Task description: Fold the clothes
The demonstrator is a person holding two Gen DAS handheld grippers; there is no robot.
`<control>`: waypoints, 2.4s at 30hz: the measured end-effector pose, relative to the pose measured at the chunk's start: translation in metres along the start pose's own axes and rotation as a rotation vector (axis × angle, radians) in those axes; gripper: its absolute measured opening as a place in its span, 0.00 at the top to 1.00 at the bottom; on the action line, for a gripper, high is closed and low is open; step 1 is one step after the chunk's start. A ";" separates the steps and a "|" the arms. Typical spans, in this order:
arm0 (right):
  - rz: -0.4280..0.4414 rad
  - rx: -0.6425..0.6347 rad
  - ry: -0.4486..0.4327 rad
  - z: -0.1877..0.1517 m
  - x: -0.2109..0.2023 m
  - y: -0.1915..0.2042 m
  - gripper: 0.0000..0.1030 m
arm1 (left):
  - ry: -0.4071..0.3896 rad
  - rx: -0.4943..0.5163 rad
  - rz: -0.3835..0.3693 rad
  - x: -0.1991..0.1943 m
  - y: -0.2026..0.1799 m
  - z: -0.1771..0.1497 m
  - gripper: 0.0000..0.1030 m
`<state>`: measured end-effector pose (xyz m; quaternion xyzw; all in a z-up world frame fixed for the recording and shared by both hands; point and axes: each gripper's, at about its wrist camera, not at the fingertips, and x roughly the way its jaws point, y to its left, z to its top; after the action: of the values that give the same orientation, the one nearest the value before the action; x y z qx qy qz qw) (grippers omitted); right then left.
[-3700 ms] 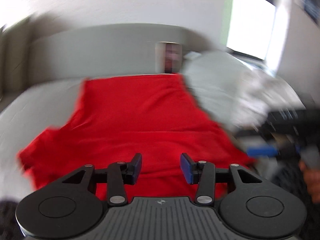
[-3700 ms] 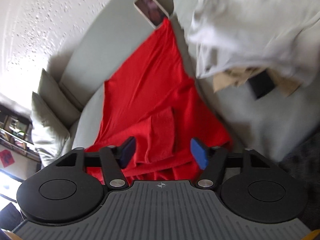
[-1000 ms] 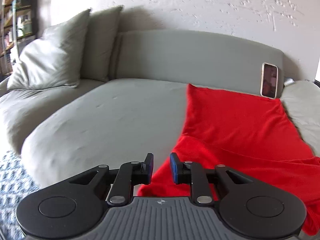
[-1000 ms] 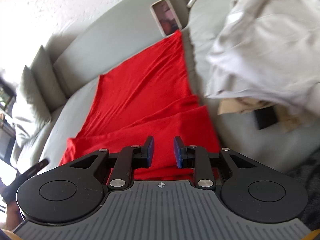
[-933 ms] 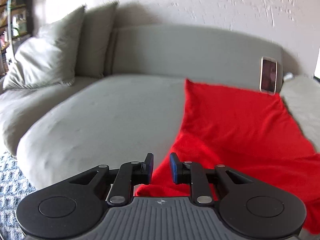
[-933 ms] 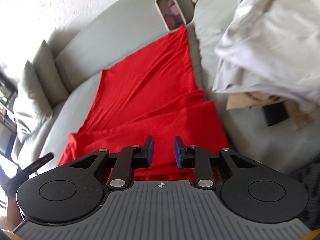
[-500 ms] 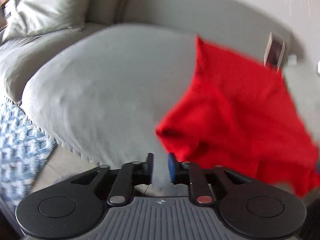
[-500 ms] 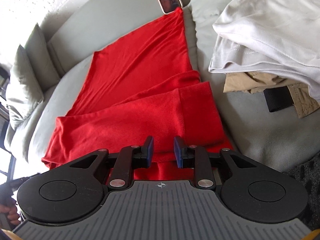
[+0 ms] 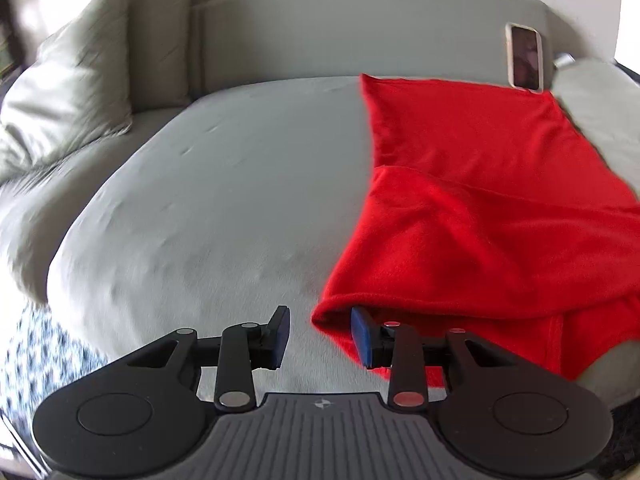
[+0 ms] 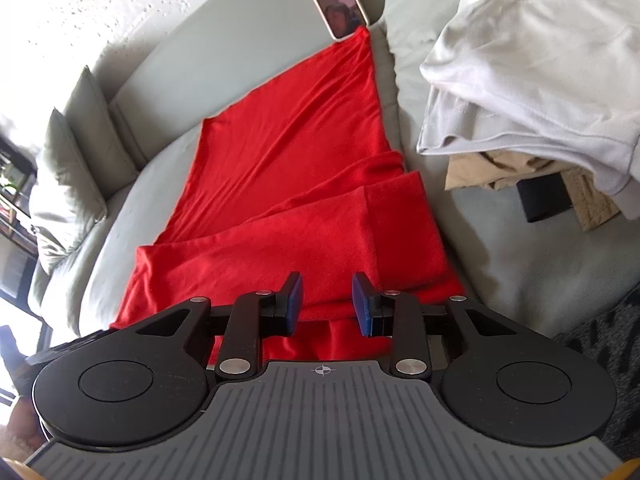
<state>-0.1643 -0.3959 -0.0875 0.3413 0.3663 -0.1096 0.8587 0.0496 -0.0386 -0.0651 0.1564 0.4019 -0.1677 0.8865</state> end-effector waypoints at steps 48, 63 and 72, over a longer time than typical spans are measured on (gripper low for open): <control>-0.122 -0.146 0.078 0.013 0.003 0.005 0.59 | 0.017 -0.014 -0.027 -0.002 -0.053 0.020 0.81; -0.211 -0.185 0.021 0.046 0.060 0.023 0.92 | 0.028 -0.121 -0.042 0.072 -0.055 0.073 0.74; -0.116 -0.332 0.029 0.026 0.038 0.062 0.69 | -0.071 0.135 -0.218 0.004 -0.107 0.043 0.74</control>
<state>-0.0960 -0.3646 -0.0697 0.1748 0.4110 -0.0923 0.8900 0.0347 -0.1526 -0.0563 0.1651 0.3728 -0.2950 0.8641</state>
